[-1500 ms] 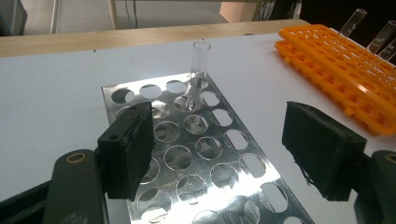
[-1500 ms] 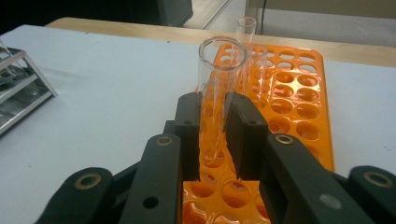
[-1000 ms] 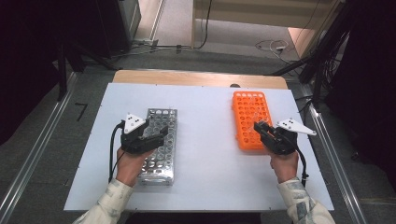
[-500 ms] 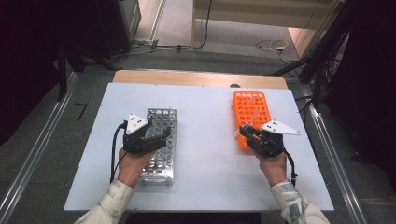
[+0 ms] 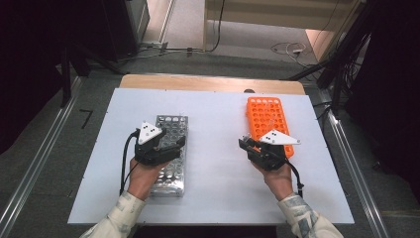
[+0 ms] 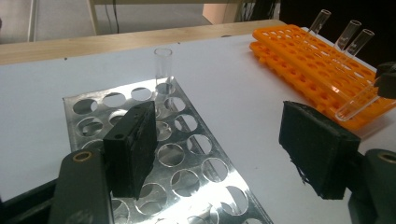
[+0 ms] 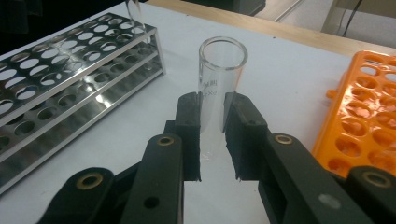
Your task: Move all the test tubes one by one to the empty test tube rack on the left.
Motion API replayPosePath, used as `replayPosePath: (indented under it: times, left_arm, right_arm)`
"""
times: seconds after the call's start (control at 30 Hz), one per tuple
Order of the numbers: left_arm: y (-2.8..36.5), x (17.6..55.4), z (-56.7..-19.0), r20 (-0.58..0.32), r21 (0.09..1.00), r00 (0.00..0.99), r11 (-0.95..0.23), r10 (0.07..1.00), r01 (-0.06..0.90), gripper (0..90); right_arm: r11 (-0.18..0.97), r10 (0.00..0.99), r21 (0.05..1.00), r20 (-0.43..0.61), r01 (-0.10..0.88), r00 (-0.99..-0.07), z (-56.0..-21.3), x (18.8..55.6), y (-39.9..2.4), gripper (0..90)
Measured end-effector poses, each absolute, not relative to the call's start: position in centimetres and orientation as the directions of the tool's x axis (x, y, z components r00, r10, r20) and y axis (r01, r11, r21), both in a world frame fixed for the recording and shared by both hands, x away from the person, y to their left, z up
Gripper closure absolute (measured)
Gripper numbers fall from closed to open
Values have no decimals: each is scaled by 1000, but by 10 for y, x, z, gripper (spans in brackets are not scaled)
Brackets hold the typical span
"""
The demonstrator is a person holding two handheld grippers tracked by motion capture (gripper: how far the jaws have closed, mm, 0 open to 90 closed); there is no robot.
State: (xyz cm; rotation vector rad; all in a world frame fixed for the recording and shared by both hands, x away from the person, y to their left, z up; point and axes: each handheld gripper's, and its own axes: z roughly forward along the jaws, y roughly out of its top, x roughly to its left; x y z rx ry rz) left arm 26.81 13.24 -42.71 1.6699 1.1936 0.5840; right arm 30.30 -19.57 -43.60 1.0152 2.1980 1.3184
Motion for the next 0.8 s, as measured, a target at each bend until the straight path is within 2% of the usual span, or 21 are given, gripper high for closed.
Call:
replayPosePath:
  times: [0.8]
  left_arm:
    - [106, 265, -429, -141, 894, 490, -102, 860, 436, 293]
  right_arm:
    - [375, 667, 850, 31, 371, -744, -446, 298, -152, 734]
